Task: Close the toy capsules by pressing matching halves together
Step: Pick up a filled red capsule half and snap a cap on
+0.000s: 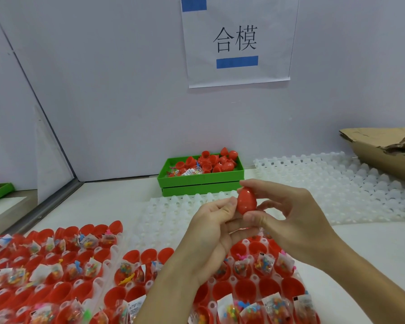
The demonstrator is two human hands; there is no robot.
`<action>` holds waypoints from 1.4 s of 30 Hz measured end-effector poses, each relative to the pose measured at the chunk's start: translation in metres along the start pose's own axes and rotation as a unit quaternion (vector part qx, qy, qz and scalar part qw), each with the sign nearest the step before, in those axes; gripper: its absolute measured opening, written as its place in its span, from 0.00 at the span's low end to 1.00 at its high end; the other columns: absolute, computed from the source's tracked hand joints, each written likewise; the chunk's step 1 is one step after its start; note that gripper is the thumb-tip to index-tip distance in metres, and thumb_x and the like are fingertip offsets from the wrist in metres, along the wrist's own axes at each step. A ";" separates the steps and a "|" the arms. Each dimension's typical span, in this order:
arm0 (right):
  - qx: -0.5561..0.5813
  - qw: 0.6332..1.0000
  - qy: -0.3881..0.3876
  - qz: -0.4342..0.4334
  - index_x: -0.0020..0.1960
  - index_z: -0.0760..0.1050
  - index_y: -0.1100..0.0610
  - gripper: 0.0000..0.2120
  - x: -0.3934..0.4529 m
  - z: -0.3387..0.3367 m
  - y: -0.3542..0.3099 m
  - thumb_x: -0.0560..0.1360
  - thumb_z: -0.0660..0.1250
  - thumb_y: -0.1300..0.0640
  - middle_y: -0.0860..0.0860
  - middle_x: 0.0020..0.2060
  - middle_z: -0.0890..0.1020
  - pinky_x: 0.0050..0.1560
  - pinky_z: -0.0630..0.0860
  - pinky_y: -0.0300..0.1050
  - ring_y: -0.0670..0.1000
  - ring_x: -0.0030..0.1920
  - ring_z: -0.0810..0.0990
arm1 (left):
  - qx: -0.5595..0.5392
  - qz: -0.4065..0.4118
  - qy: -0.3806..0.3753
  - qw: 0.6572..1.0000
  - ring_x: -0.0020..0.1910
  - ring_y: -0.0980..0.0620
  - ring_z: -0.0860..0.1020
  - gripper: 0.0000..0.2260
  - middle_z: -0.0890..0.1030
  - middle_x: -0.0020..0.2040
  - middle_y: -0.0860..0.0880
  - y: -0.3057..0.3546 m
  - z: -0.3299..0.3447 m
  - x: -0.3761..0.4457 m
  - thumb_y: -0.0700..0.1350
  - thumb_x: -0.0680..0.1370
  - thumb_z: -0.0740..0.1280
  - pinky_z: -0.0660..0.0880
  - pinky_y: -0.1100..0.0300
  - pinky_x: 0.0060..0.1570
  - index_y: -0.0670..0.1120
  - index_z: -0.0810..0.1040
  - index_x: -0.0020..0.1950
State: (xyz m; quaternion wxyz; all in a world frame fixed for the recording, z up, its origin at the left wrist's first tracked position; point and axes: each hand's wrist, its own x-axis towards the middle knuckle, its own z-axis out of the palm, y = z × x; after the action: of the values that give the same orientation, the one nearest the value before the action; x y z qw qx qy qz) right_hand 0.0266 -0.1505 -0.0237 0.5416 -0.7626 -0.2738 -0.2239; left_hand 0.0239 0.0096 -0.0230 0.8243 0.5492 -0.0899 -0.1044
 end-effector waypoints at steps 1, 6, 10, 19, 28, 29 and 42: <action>-0.007 1.000 0.007 -0.007 0.60 0.78 0.44 0.26 0.000 0.000 0.001 0.68 0.77 0.66 0.40 0.49 0.85 0.52 0.80 0.38 0.43 0.53 0.83 | 0.006 -0.001 0.005 1.000 0.53 0.38 0.83 0.16 0.82 0.52 0.32 -0.001 0.001 0.000 0.44 0.83 0.59 0.81 0.49 0.53 0.33 0.79 0.58; -0.137 0.988 0.007 -0.075 0.59 0.81 0.55 0.20 -0.001 0.002 0.010 0.69 0.76 0.68 0.44 0.45 0.85 0.47 0.79 0.35 0.43 0.47 0.81 | 0.080 0.015 0.025 0.996 0.47 0.42 0.85 0.15 0.85 0.45 0.38 -0.001 0.002 0.002 0.48 0.80 0.65 0.82 0.54 0.47 0.38 0.84 0.50; -0.163 0.982 -0.017 -0.091 0.56 0.81 0.57 0.15 -0.003 0.003 0.014 0.72 0.71 0.68 0.46 0.41 0.84 0.45 0.78 0.33 0.44 0.45 0.81 | 0.108 0.013 0.021 0.994 0.45 0.43 0.86 0.14 0.85 0.43 0.38 -0.004 0.002 0.001 0.47 0.79 0.66 0.82 0.58 0.43 0.36 0.83 0.50; -0.149 0.987 -0.036 -0.046 0.54 0.80 0.54 0.12 -0.001 0.004 0.010 0.73 0.72 0.66 0.45 0.41 0.84 0.46 0.79 0.41 0.47 0.44 0.82 | 0.083 -0.007 0.023 0.996 0.45 0.44 0.85 0.13 0.85 0.43 0.39 -0.004 0.001 0.002 0.44 0.82 0.63 0.82 0.56 0.45 0.35 0.81 0.53; -0.095 0.993 -0.009 0.071 0.74 0.64 0.43 0.31 -0.001 0.001 0.007 0.75 0.71 0.54 0.34 0.57 0.77 0.50 0.75 0.26 0.32 0.57 0.76 | 0.306 0.171 0.191 0.917 0.41 0.59 0.83 0.09 0.84 0.41 0.56 -0.002 -0.004 0.003 0.48 0.72 0.77 0.79 0.67 0.39 0.53 0.78 0.47; -0.095 0.992 -0.003 0.081 0.73 0.67 0.44 0.28 0.000 0.001 0.007 0.75 0.70 0.55 0.35 0.56 0.78 0.49 0.75 0.26 0.33 0.55 0.77 | 0.347 0.201 0.206 0.892 0.41 0.62 0.82 0.11 0.82 0.40 0.57 -0.002 -0.004 0.002 0.48 0.71 0.77 0.78 0.70 0.38 0.55 0.76 0.46; 0.099 0.983 0.034 0.153 0.53 0.82 0.49 0.10 0.001 0.004 0.010 0.75 0.70 0.61 0.44 0.43 0.87 0.42 0.81 0.35 0.46 0.44 0.86 | 0.399 0.249 0.116 0.875 0.48 0.59 0.80 0.14 0.81 0.49 0.56 -0.004 -0.001 -0.001 0.41 0.73 0.76 0.80 0.65 0.41 0.53 0.81 0.55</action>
State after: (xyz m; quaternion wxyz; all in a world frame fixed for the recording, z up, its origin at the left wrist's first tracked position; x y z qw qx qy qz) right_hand 0.0344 -0.1496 -0.0310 0.6514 -0.7300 -0.1562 -0.1359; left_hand 0.0229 0.0093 -0.0270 0.5380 0.7993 -0.1612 0.2136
